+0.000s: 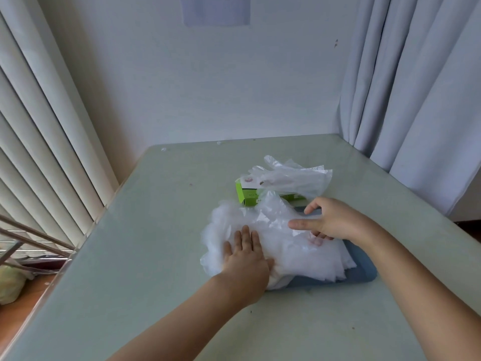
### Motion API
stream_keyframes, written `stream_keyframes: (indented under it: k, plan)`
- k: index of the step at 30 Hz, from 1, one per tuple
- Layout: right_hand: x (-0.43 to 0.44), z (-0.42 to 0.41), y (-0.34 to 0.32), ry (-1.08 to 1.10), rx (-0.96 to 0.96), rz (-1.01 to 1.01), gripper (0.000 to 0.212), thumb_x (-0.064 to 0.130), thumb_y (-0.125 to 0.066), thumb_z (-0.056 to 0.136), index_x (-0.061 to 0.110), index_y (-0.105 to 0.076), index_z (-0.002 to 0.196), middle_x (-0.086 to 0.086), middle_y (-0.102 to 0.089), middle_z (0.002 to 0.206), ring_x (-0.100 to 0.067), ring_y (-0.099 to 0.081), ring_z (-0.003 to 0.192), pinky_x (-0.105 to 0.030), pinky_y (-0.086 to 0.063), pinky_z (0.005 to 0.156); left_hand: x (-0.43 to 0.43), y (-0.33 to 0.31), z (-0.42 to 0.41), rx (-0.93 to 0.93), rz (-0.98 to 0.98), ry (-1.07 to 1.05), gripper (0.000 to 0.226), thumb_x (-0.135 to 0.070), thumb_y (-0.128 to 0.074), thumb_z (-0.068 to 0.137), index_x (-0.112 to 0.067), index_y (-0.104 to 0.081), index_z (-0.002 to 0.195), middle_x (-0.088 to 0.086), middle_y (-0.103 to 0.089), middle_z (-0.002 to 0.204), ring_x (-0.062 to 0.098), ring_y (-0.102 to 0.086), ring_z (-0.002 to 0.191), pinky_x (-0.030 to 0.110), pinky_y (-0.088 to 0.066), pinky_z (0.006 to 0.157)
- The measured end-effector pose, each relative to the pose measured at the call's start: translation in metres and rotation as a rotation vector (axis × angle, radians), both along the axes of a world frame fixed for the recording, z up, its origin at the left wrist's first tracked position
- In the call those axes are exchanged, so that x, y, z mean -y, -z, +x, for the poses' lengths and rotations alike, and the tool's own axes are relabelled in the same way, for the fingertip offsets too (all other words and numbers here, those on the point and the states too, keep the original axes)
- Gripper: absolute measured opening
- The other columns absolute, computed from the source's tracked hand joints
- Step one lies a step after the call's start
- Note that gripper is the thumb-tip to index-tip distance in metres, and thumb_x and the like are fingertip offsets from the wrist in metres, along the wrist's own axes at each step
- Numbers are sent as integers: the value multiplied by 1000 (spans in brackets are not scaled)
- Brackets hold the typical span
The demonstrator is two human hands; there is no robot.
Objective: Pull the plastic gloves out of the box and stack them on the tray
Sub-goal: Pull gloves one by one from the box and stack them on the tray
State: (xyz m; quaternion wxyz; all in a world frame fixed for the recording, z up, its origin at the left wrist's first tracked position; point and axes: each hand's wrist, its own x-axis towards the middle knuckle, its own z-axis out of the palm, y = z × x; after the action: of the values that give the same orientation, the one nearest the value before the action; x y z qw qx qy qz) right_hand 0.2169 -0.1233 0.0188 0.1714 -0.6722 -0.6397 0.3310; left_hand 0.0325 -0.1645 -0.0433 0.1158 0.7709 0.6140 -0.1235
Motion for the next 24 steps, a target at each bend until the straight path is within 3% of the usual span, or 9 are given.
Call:
stream_keyframes:
  k: [4,8,10,13,15,17,20,22,24]
  plan:
    - [1,-6,7,-36,-242,139,42,19,-83,72,14,-55,103,-3,-72,69,-5,-62,53,-12,-44,54,2,-2,1,-4,20,2,64,-35,-13,104,3,17,146,21,23,154,35,18,144,45,5,118]
    - [-4,-4,8,-124,-468,202,32,1,-69,83,14,-52,107,-3,-75,87,-14,-68,83,-16,-49,60,3,-5,1,2,19,7,64,-36,-12,104,3,18,146,20,24,154,34,18,144,44,6,118]
    - [-8,1,10,-214,-534,207,39,-7,-59,88,22,-51,113,2,-74,100,-13,-66,93,-18,-48,66,2,-4,1,16,6,-4,64,-36,-12,104,2,19,146,19,24,155,33,18,144,44,6,118]
    - [-16,8,14,-317,-581,201,58,-8,-58,88,32,-47,128,4,-69,117,-34,-52,78,-29,-43,81,1,-2,1,30,-11,-19,64,-36,-12,104,2,19,146,19,24,155,34,18,144,45,4,119]
    - [-21,11,14,-330,-572,155,63,1,-65,86,36,-44,134,-1,-69,117,-24,-42,69,-25,-44,81,1,-1,1,25,-14,-20,64,-36,-12,104,3,19,146,19,24,155,35,18,144,46,3,119]
    - [-28,10,15,-276,-466,122,63,13,-73,82,33,-44,135,-13,-69,108,-18,-54,81,-21,-46,83,2,-2,1,12,-11,-18,64,-35,-12,104,3,19,146,20,24,155,36,17,144,46,3,119]
    - [-40,4,20,-203,-238,158,49,16,-73,82,22,-49,124,-1,-73,90,-11,-64,85,-19,-47,75,2,-5,1,-25,51,14,63,-34,-13,105,2,18,146,20,23,155,35,17,144,44,7,118]
    - [-48,-3,23,-212,-178,169,39,12,-70,85,20,-49,117,4,-73,86,-11,-65,82,-19,-46,69,2,-9,1,-24,131,102,62,-32,-15,105,1,17,147,18,22,155,31,17,145,39,11,116]
    - [-55,-7,26,-227,-162,171,35,7,-67,87,17,-49,115,2,-73,85,-13,-68,83,-21,-48,72,0,-14,2,31,184,200,60,-31,-16,105,-1,15,148,15,18,157,26,15,146,33,12,115]
